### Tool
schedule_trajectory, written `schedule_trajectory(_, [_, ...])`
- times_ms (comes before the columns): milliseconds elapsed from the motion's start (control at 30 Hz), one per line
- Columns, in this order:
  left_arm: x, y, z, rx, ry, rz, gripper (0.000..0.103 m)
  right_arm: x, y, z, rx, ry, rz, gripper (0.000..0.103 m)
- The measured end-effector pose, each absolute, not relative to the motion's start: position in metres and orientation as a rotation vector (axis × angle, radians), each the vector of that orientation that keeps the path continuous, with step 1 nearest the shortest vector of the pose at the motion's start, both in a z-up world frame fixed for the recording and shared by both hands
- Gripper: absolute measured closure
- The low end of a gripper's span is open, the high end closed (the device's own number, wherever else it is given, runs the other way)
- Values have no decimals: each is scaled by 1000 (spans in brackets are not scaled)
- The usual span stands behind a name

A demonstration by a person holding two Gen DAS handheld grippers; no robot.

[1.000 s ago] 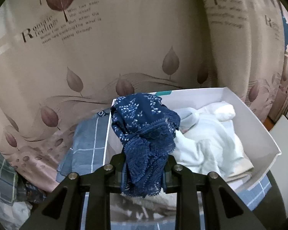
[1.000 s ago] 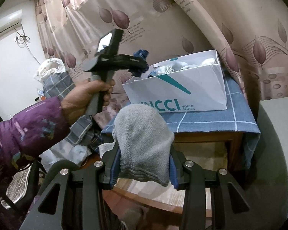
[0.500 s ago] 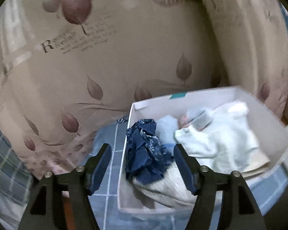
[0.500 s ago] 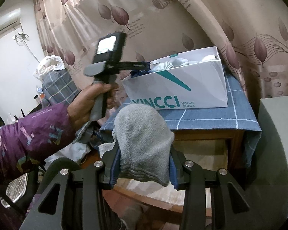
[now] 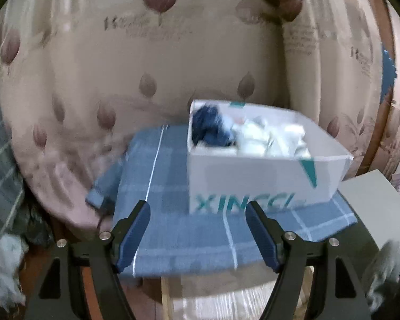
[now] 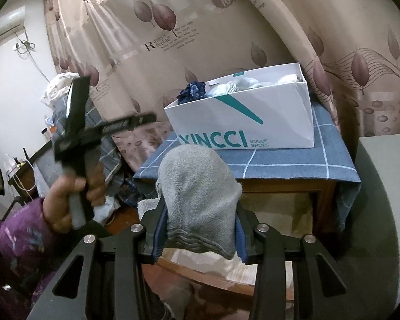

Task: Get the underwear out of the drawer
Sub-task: 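Carry the grey sock over the box and open the right gripper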

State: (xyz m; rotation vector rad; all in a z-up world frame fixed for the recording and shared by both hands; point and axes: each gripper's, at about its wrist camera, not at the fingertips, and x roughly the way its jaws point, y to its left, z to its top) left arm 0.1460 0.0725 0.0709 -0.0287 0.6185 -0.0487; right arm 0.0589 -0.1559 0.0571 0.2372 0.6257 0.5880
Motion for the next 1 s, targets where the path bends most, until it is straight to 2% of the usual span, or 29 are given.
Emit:
schedule_trajectory(133, [133,85,53,-62,648,-4,27,66,-157,69,228,632,571,64])
schedule_trajectory(267, [134,86,40,-76,691,14,27,86,-167,103,263,579,566,64])
schedule_trajectory(533, [124,64,46,13,575,78,27,177,-171,160,243,539,489,64])
schedule_trajectory(733, [133,53,37,36,626,90,27,245,-166,145,224,615,384,64])
schedule_trajectory(1000, [138,58,31,-4,642,35,27,285,-158,111,171,693,335,64])
